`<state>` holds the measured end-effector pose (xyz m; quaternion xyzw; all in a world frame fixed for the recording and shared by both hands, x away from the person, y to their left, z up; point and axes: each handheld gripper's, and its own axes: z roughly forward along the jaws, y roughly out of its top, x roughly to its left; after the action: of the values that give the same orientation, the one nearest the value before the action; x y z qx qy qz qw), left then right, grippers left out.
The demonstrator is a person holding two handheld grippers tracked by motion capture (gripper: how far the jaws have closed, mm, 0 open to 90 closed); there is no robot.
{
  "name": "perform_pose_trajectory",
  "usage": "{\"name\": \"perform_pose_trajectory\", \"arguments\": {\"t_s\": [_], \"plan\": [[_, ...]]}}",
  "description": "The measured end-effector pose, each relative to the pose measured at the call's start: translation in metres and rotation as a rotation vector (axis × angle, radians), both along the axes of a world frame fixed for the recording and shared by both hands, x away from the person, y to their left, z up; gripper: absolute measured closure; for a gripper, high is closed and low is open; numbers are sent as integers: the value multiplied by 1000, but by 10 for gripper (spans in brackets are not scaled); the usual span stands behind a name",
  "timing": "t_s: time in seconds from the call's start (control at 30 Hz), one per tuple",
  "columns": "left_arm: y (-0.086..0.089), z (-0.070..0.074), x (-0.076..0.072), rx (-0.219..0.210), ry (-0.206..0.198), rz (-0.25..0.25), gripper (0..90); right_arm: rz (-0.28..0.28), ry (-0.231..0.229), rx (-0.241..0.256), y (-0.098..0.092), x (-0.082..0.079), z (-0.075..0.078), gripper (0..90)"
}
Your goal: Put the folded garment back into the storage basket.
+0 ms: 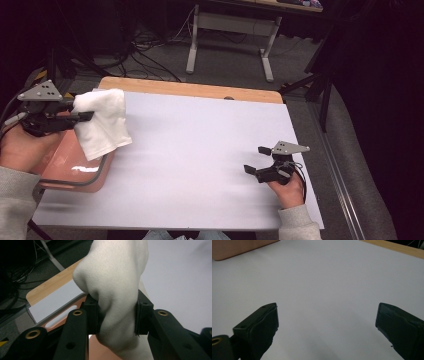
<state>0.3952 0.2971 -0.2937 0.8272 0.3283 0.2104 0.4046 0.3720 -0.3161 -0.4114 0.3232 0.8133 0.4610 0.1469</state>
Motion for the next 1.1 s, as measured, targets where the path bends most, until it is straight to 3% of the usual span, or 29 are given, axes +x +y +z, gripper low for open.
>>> {"name": "perform_pose_trajectory", "arguments": {"t_s": [0.43,0.8,1.1], "plan": [[19,-8,2,23,42,42,637,4,3,-1,2,0,-1,51],[38,-13,0,34,53,60,636,10,6,-8,4,0,-2,50],[50,-24,-1,57,101,86,636,16,11,-10,6,0,-3,51]]}}
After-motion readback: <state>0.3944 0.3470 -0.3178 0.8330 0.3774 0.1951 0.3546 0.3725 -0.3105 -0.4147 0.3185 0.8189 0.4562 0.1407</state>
